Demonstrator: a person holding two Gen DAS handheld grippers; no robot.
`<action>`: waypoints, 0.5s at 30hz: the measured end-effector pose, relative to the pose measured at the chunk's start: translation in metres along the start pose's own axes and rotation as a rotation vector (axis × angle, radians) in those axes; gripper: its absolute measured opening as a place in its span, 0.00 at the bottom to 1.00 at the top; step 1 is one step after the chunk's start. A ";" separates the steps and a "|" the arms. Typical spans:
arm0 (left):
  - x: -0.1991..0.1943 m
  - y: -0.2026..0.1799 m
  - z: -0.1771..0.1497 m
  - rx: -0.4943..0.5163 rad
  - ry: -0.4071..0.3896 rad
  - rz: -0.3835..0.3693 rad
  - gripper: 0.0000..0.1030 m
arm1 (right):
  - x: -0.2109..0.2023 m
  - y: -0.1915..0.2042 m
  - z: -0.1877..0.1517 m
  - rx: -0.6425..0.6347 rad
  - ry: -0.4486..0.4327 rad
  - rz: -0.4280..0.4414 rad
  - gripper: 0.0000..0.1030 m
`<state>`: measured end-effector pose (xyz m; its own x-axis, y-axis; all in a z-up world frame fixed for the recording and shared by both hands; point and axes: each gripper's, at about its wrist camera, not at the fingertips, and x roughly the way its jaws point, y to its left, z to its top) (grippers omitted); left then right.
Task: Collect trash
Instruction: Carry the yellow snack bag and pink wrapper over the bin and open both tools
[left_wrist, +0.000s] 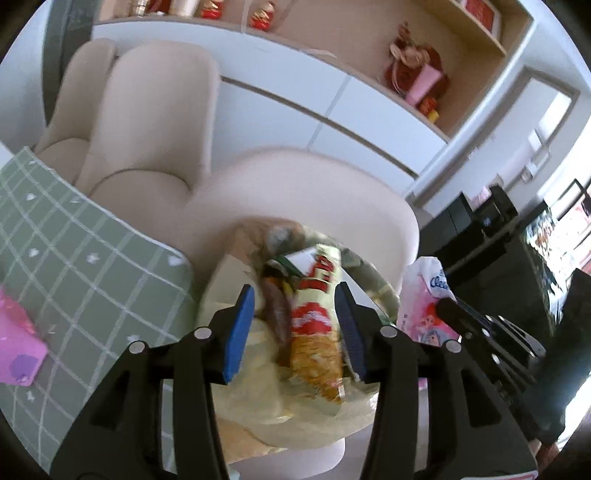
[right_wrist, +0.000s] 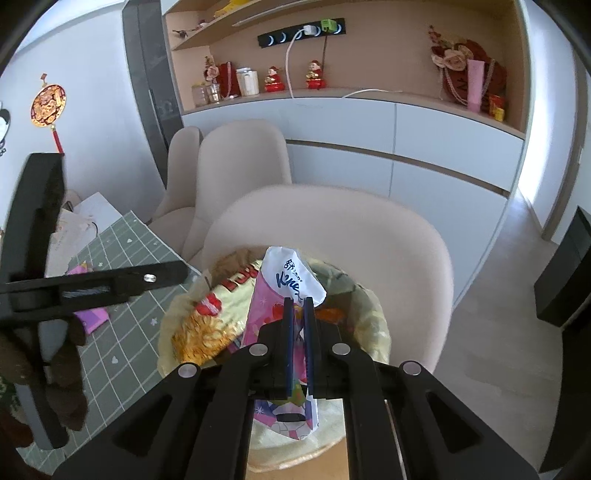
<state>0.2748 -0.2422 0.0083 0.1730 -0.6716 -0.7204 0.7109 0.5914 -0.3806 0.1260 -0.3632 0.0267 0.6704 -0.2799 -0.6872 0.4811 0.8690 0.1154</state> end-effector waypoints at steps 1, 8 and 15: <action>-0.005 0.004 0.000 -0.005 -0.010 0.012 0.42 | 0.006 0.003 0.004 -0.005 0.001 0.014 0.07; -0.050 0.037 -0.026 -0.044 -0.044 0.117 0.42 | 0.064 0.038 0.023 -0.089 0.064 0.089 0.07; -0.076 0.078 -0.062 -0.159 -0.022 0.199 0.42 | 0.129 0.059 0.007 -0.216 0.221 0.070 0.07</action>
<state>0.2751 -0.1171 -0.0022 0.3145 -0.5437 -0.7781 0.5455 0.7744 -0.3207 0.2450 -0.3511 -0.0501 0.5474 -0.1417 -0.8248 0.2915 0.9561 0.0291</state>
